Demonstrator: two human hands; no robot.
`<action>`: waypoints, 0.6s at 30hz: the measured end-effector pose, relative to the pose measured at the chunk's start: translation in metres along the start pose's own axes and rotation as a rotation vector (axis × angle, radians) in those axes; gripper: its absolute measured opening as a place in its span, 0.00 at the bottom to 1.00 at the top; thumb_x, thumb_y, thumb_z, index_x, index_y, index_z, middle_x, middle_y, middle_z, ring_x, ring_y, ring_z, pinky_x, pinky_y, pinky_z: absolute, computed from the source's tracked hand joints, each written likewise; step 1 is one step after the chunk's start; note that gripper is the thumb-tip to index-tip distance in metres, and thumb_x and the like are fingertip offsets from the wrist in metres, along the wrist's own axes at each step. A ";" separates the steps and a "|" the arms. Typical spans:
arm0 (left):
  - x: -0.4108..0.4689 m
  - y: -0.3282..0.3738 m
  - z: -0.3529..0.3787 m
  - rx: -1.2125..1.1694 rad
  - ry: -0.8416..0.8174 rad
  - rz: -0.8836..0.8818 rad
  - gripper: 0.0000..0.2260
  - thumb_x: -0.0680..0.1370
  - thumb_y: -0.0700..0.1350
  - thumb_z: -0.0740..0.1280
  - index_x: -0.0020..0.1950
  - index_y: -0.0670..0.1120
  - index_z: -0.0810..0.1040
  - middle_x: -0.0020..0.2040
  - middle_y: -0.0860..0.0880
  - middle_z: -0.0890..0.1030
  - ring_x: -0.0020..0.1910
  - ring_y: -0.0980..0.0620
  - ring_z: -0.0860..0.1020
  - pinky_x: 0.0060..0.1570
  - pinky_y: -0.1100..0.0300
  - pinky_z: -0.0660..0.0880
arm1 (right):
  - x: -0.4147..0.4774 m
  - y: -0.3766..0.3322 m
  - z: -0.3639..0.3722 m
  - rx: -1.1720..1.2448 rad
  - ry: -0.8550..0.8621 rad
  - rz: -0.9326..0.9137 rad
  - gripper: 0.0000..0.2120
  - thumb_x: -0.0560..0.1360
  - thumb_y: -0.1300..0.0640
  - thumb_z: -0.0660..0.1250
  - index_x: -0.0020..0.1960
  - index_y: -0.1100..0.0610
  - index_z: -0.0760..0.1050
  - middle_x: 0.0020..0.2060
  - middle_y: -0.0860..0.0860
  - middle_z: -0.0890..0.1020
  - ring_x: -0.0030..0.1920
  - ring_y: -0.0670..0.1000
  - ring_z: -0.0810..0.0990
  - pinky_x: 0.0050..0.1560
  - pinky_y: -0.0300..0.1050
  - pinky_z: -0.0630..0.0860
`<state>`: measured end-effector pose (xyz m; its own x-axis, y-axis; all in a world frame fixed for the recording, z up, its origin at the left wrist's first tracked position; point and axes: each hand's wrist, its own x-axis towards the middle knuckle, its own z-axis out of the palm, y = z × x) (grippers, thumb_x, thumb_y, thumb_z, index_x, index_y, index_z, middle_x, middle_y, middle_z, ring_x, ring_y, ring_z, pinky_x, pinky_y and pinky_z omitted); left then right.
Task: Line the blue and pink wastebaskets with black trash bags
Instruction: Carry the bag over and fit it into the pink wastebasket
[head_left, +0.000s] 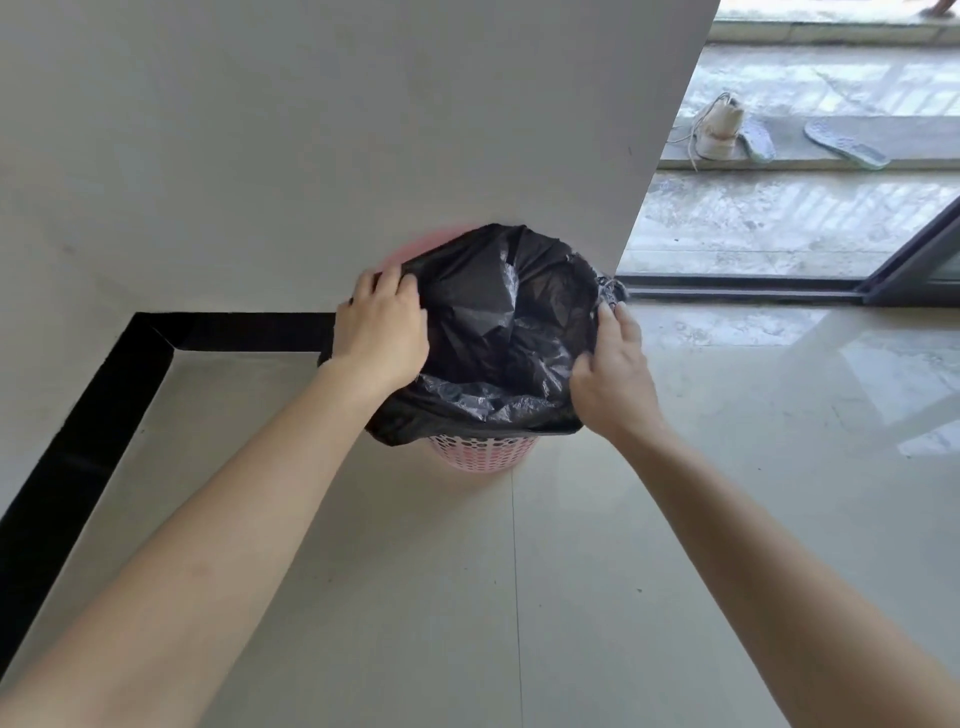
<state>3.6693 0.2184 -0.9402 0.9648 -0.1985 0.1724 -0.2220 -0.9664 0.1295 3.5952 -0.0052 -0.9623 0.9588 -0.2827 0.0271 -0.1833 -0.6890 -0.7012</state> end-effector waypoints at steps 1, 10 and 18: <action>0.006 -0.006 0.004 -0.006 -0.096 -0.063 0.20 0.82 0.48 0.56 0.71 0.39 0.65 0.77 0.43 0.60 0.71 0.38 0.62 0.64 0.41 0.68 | -0.001 0.000 0.001 0.022 -0.030 -0.009 0.31 0.77 0.64 0.53 0.79 0.59 0.50 0.78 0.56 0.50 0.77 0.56 0.52 0.72 0.41 0.50; 0.008 -0.020 0.020 -0.314 0.180 -0.321 0.18 0.80 0.60 0.55 0.54 0.46 0.70 0.52 0.43 0.80 0.49 0.37 0.78 0.42 0.52 0.66 | 0.021 0.018 -0.020 0.152 -0.064 0.085 0.34 0.69 0.67 0.56 0.74 0.48 0.62 0.64 0.52 0.74 0.65 0.54 0.72 0.67 0.55 0.70; 0.023 -0.032 0.005 -0.081 0.195 -0.048 0.17 0.76 0.57 0.67 0.59 0.49 0.79 0.53 0.45 0.78 0.46 0.41 0.79 0.40 0.53 0.71 | 0.024 0.016 -0.008 0.069 -0.003 0.062 0.37 0.71 0.67 0.58 0.79 0.53 0.55 0.73 0.52 0.66 0.72 0.52 0.64 0.73 0.47 0.62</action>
<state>3.6997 0.2440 -0.9449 0.9306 -0.1098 0.3492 -0.1947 -0.9562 0.2183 3.6139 -0.0279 -0.9670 0.9467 -0.3215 -0.0200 -0.2273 -0.6229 -0.7485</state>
